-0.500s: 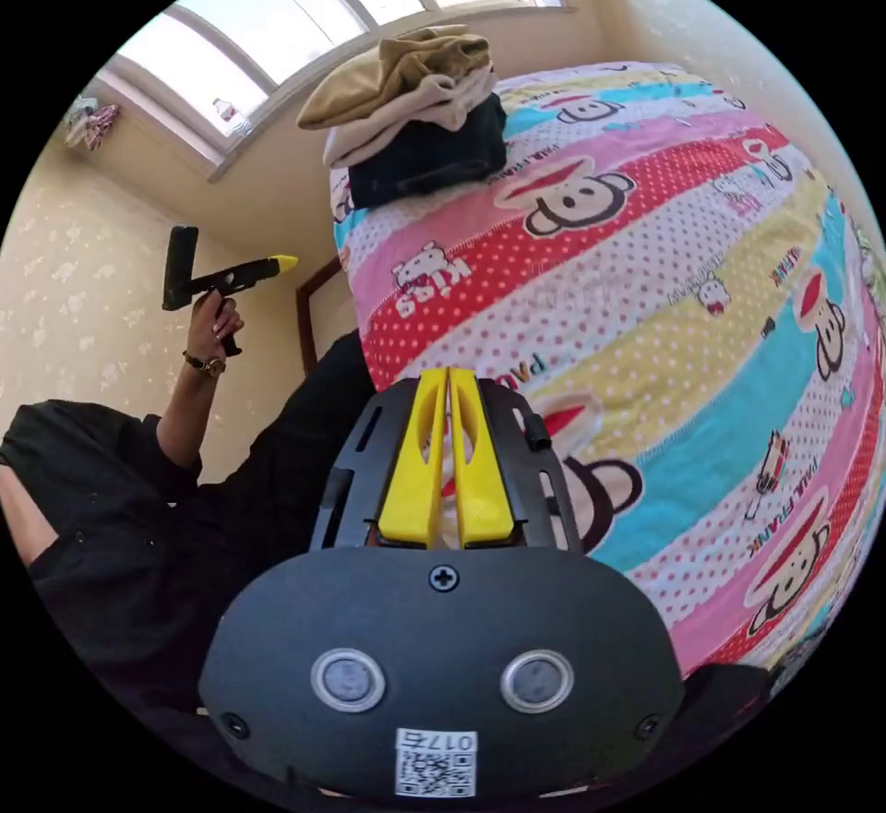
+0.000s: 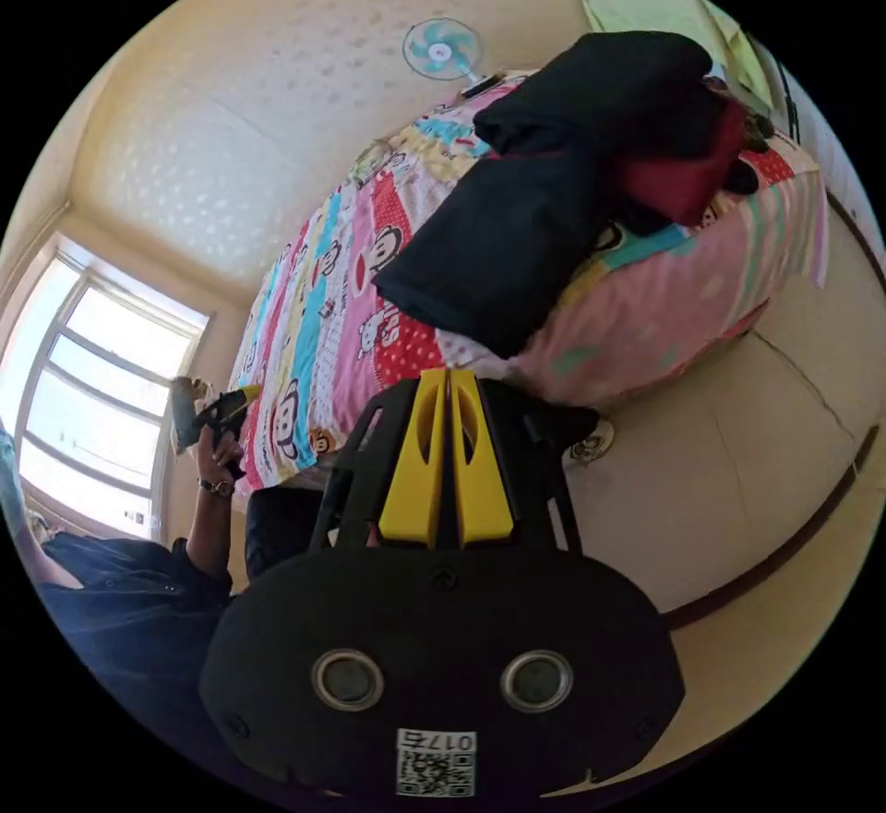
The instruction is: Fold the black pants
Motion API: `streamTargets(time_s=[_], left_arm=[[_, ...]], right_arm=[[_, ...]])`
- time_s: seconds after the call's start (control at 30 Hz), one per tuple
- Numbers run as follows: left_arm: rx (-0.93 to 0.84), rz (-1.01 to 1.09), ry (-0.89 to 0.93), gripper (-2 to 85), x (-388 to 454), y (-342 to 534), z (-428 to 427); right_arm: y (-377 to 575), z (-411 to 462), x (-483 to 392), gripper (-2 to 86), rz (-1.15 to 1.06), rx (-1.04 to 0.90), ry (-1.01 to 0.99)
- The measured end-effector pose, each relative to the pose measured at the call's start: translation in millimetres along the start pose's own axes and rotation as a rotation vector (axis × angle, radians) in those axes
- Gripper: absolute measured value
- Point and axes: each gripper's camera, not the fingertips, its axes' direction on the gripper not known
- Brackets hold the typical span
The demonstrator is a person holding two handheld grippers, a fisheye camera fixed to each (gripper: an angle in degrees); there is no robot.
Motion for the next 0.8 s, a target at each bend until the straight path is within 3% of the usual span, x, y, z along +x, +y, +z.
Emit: streamTargets(time_s=[0.2, 0.33, 0.43, 0.5, 0.6, 0.8], left_arm=[[-0.119, 0.065, -0.061, 13.5, 23.8, -89.8, 97.4], [-0.222, -0.014, 0.040, 16.7, 7.6, -116.2, 166.2], [-0.285, -0.106, 0.073, 16.9, -9.4, -120.2, 203.1], [-0.291, -0.131, 0.087, 11.8, -14.5, -122.1, 206.8], [-0.222, -0.169, 0.264, 6.6, -23.1, -120.9, 190.1], [-0.003, -0.086, 0.181, 5.2, -13.0, -121.8, 95.1]], right_arm=[[-24.2, -21.3, 55.3, 8.7, 0.125, 0.074, -0.043], [-45.1, -4.9, 79.8, 11.9, 0.161, 0.027, -0.177], [-58.3, 28.7, 89.9, 12.5, 0.197, -0.134, -0.227], [-62.7, 37.8, 88.6, 13.2, 0.215, -0.173, -0.231], [-70.0, 18.2, 55.1, 11.1, 0.087, -0.183, -0.054], [-87.6, -28.0, -66.4, 4.9, -0.350, -0.064, -0.041]])
